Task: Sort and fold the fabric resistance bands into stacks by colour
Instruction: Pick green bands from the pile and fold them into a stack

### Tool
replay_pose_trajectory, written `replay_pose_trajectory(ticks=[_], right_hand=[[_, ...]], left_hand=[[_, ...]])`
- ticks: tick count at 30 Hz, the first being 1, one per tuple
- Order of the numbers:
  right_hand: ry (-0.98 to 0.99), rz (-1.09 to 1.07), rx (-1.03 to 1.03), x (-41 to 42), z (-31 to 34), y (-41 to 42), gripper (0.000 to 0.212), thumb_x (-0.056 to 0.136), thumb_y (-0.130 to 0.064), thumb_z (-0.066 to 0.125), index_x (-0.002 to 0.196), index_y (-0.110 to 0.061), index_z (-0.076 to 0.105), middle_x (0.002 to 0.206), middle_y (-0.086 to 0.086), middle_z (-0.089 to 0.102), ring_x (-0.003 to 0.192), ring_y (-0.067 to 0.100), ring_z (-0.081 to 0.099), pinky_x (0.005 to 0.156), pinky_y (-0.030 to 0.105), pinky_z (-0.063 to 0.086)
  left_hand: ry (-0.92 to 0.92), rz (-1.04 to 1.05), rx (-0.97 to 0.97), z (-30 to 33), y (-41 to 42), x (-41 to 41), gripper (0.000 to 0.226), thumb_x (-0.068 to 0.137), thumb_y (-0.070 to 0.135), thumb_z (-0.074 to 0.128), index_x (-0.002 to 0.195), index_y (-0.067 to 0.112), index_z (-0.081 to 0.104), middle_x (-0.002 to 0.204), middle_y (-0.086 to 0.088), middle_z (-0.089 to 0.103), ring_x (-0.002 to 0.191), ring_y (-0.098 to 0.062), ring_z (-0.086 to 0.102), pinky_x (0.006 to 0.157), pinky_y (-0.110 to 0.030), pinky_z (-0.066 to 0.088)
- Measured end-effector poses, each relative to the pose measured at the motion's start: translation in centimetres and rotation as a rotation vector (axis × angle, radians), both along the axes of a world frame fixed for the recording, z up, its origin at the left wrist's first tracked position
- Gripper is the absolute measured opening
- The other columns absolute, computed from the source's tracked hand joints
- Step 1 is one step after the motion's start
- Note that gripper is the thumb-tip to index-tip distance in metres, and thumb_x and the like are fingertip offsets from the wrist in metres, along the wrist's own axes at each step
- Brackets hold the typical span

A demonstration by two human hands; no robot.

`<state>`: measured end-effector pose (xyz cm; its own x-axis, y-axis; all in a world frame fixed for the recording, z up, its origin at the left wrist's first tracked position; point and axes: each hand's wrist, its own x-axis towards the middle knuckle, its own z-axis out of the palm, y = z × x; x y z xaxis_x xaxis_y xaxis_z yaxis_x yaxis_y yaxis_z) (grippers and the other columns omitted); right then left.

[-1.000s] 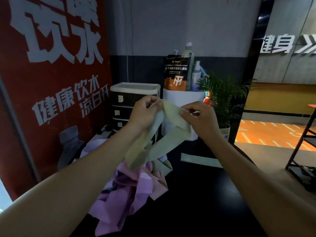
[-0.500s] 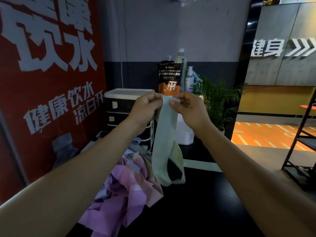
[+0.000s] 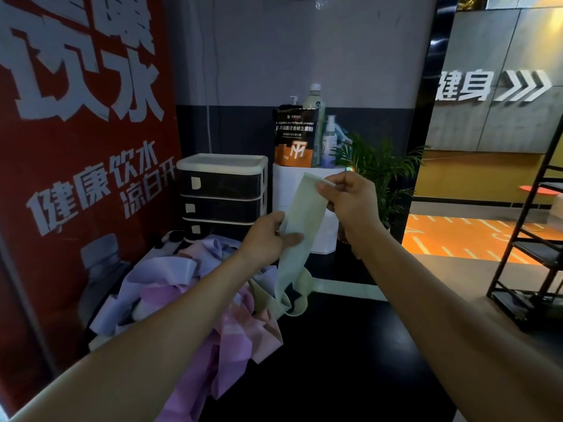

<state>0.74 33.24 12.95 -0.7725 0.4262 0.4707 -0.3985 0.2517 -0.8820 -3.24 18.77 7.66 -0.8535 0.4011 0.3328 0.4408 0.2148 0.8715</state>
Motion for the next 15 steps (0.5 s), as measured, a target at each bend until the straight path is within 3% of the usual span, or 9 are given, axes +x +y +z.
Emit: replay_pose_trajectory(ticks=[3, 5, 6, 7, 9, 11, 15], right_hand=[[-0.028, -0.045, -0.068, 0.3, -0.4, 0.6, 0.013, 0.085, -0.008, 0.066, 0.075, -0.013, 0.059, 0.081, 0.012, 0.058, 0.077, 0.023, 0.059, 0.079, 0.042, 0.055], [-0.048, -0.057, -0.082, 0.3, -0.6, 0.8, 0.015, 0.086, -0.008, 0.065, 0.073, -0.013, 0.058, 0.076, 0.008, 0.059, 0.073, 0.021, 0.06, 0.073, 0.036, 0.056], [-0.066, -0.053, -0.081, 0.3, -0.8, 0.7, 0.016, 0.085, -0.007, 0.065, 0.072, -0.013, 0.057, 0.072, 0.005, 0.059, 0.068, 0.018, 0.06, 0.066, 0.032, 0.055], [-0.087, -0.044, -0.077, 0.2, -0.9, 0.6, 0.017, 0.085, -0.007, 0.066, 0.071, -0.012, 0.057, 0.067, 0.004, 0.058, 0.06, 0.014, 0.058, 0.058, 0.026, 0.053], [-0.137, -0.025, -0.071, 0.1, -1.3, 0.1, 0.015, 0.083, -0.005, 0.067, 0.072, -0.009, 0.058, 0.059, 0.004, 0.056, 0.046, 0.009, 0.053, 0.046, 0.021, 0.045], [-0.172, 0.01, -0.099, 0.0, -1.5, -0.4, 0.008, 0.081, -0.005, 0.068, 0.08, -0.003, 0.061, 0.06, 0.007, 0.058, 0.047, 0.012, 0.055, 0.05, 0.024, 0.05], [-0.149, 0.145, -0.114, 0.7, -1.3, -0.3, 0.021, 0.082, -0.016, 0.071, 0.091, 0.001, 0.061, 0.071, 0.01, 0.064, 0.063, 0.015, 0.063, 0.066, 0.027, 0.057]], left_hand=[[0.077, 0.124, -0.047, -1.4, -0.1, -1.1, 0.017, 0.081, 0.008, 0.07, 0.085, 0.014, 0.055, 0.079, 0.0, 0.057, 0.081, -0.023, 0.056, 0.082, -0.038, 0.048], [0.172, 0.207, -0.028, -1.8, 0.0, -1.4, 0.023, 0.08, 0.015, 0.073, 0.093, 0.015, 0.053, 0.085, -0.002, 0.053, 0.08, -0.018, 0.052, 0.08, -0.034, 0.049], [0.22, 0.218, -0.001, -1.7, 0.3, -1.1, 0.026, 0.08, 0.019, 0.073, 0.096, 0.016, 0.053, 0.091, -0.003, 0.053, 0.081, -0.014, 0.053, 0.077, -0.024, 0.047], [0.265, 0.204, 0.022, -1.4, 0.6, -0.6, 0.027, 0.08, 0.023, 0.073, 0.098, 0.019, 0.052, 0.096, -0.002, 0.053, 0.082, -0.01, 0.053, 0.074, -0.015, 0.044], [0.333, 0.135, 0.023, -0.8, 1.4, 0.5, 0.03, 0.079, 0.028, 0.074, 0.098, 0.022, 0.052, 0.099, 0.003, 0.053, 0.084, -0.004, 0.053, 0.072, -0.011, 0.042], [0.381, 0.13, -0.011, -0.7, 2.0, 1.1, 0.028, 0.079, 0.027, 0.073, 0.095, 0.021, 0.051, 0.095, 0.007, 0.053, 0.081, -0.001, 0.054, 0.069, -0.014, 0.042], [0.416, 0.167, 0.085, -0.6, 2.3, 1.0, 0.006, 0.089, 0.011, 0.06, 0.087, 0.016, 0.059, 0.079, 0.018, 0.058, 0.07, 0.007, 0.056, 0.062, -0.007, 0.041]])
